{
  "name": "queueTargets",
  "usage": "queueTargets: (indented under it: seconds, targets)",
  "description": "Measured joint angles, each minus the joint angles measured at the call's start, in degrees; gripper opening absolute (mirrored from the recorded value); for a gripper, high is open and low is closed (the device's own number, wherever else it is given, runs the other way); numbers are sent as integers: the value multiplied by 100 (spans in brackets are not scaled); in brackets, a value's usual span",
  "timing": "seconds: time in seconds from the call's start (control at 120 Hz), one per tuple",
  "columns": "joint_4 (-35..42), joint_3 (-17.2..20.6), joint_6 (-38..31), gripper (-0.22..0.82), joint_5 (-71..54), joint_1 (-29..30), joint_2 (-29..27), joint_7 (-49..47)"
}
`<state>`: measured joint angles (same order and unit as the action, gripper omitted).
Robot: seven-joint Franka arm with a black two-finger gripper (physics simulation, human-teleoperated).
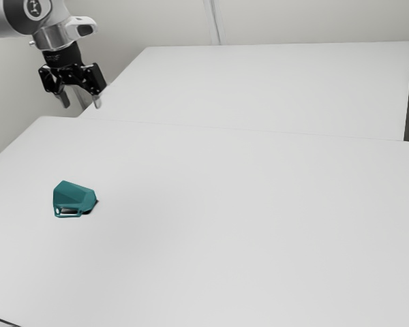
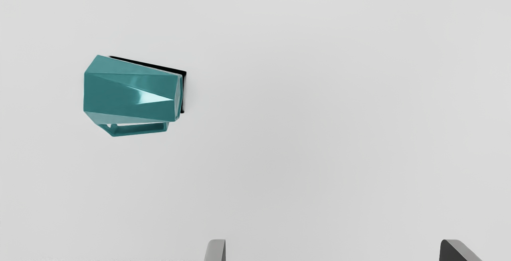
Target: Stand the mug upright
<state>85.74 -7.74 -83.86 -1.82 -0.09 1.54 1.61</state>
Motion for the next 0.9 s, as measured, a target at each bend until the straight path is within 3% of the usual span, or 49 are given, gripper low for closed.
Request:
queueTargets:
  seconds: [0.575, 0.9]
  targets:
    - [-3, -46, 110, 58, 15, 253, -67, 195]
    - [-72, -65, 122, 58, 244, 1072, 62, 670]
